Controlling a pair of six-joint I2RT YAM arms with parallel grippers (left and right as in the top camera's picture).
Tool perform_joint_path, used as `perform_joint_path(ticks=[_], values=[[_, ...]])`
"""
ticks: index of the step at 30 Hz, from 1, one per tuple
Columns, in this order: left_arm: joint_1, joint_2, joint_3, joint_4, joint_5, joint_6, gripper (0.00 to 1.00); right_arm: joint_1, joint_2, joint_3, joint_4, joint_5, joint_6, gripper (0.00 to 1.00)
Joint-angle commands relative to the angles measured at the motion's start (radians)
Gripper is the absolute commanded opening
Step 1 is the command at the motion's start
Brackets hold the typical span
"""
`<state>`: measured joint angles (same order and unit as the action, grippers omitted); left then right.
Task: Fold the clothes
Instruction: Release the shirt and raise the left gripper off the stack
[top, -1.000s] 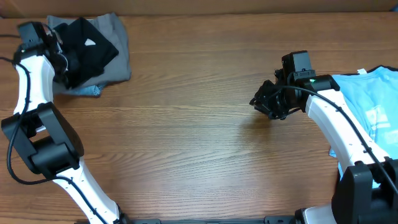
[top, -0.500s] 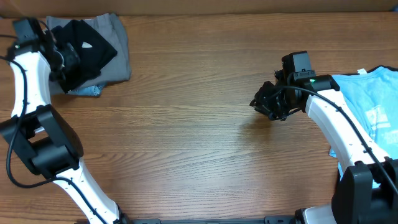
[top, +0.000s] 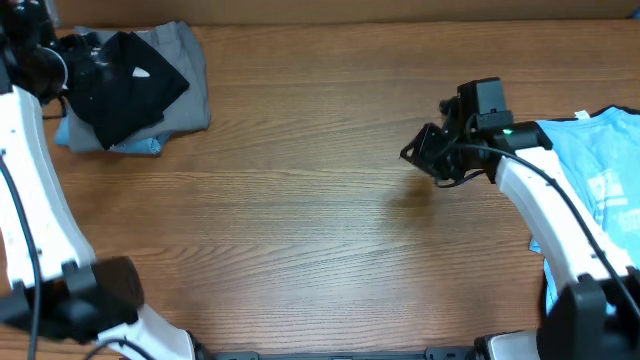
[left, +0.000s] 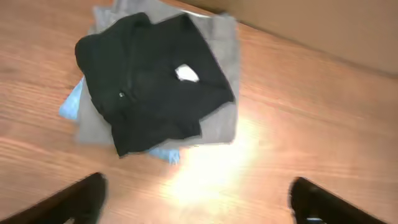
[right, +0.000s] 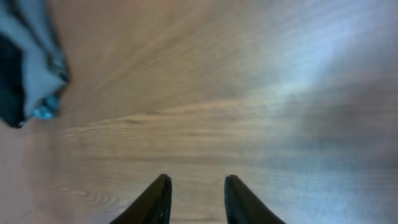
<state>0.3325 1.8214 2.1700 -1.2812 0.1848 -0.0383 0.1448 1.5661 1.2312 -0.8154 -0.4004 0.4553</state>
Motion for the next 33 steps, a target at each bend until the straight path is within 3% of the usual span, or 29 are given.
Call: perform_joint_path(ticks=[1, 5, 10, 11, 13, 19, 33], values=[[-0.075, -0.122, 0.021, -0.05, -0.086, 0.077, 1.0, -0.001, -0.134, 0.086, 0.025, 0.047, -0.123, 0.33], [-0.209, -0.243, 0.02, -0.117, -0.121, 0.076, 1.0, -0.001, -0.261, 0.126, 0.026, 0.112, -0.171, 0.39], [-0.449, -0.337, 0.016, -0.219, -0.254, -0.003, 1.0, -0.001, -0.44, 0.139, 0.028, 0.164, -0.202, 0.57], [-0.5, -0.348, 0.015, -0.245, -0.315, -0.034, 1.0, -0.001, -0.47, 0.139, 0.027, 0.165, -0.202, 0.63], [-0.617, -0.36, 0.01, -0.304, -0.459, -0.119, 1.0, -0.001, -0.523, 0.139, 0.022, 0.165, -0.201, 1.0], [-0.784, -0.342, 0.009, -0.38, -0.531, -0.153, 1.0, -0.001, -0.576, 0.139, 0.021, 0.164, -0.201, 1.0], [-0.795, -0.309, 0.009, -0.361, -0.532, -0.153, 1.0, -0.001, -0.566, 0.138, 0.013, 0.135, -0.194, 1.0]])
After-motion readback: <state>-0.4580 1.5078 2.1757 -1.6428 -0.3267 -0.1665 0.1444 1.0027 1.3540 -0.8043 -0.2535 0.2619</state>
